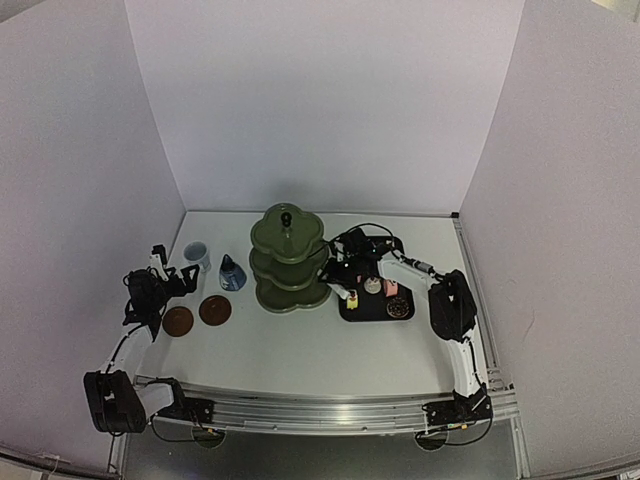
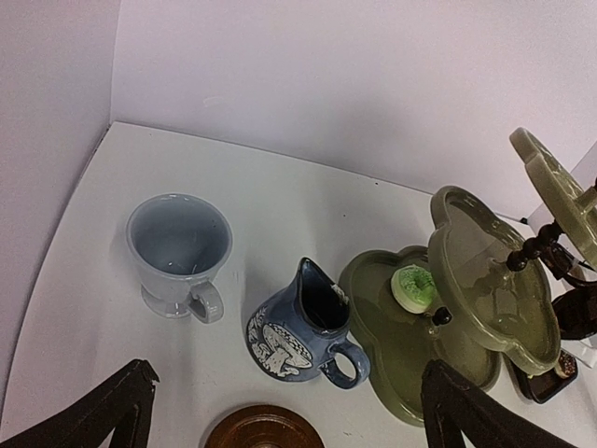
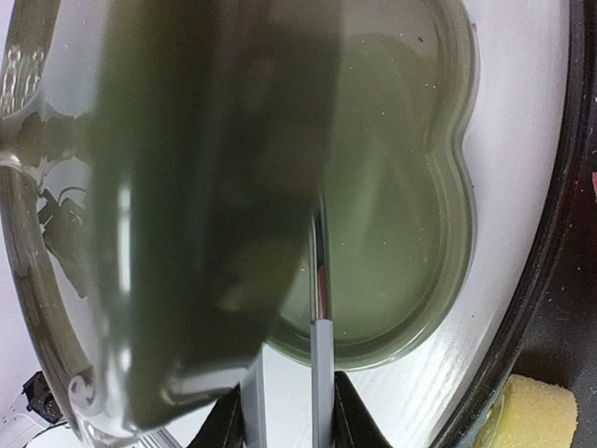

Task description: Serve the afternoon tea

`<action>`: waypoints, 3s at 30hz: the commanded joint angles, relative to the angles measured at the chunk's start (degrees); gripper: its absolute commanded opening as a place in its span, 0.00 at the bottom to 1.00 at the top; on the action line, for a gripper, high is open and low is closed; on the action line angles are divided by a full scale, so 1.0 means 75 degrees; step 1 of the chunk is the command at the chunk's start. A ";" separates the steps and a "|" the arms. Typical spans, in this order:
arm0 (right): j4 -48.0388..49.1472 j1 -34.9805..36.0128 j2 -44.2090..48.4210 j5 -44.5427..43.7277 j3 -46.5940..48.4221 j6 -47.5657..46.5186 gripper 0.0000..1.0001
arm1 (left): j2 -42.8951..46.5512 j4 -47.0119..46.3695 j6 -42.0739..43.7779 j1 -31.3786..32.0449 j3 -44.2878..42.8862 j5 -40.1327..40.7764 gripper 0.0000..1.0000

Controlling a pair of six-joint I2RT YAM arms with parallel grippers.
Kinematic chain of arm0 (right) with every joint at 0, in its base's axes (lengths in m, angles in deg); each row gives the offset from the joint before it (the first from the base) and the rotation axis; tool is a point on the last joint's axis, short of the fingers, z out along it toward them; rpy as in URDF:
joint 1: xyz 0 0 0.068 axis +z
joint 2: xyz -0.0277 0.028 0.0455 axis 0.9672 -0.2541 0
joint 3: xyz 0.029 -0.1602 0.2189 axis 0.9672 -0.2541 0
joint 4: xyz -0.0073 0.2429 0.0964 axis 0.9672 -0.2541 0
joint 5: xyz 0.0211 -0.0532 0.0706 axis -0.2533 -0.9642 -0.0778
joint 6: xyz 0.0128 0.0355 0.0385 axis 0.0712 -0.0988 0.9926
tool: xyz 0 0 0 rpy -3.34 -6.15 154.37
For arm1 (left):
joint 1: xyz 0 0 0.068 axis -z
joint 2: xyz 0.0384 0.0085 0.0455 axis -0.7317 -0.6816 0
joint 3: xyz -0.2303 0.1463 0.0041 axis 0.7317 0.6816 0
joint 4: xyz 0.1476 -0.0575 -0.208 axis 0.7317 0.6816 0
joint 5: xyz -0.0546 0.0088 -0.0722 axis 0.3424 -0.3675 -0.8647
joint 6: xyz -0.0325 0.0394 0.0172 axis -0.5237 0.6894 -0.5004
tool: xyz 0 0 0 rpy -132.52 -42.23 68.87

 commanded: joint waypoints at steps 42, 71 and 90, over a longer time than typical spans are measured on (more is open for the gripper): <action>-0.5528 -0.0525 0.5429 -0.3754 -0.2424 0.0370 0.30 | 0.0461 -0.0356 -0.0067 0.0019 -0.0048 -0.0383 1.00; -0.5936 -0.0823 0.5749 -0.3094 -0.3954 0.0078 0.33 | 0.0693 -0.0140 -0.0068 0.0015 -0.0050 -0.0497 1.00; -0.5720 -0.1067 0.5050 -0.2836 -0.3783 -0.0286 0.33 | 0.0595 -0.0114 -0.0016 0.0018 -0.0138 -0.0475 1.00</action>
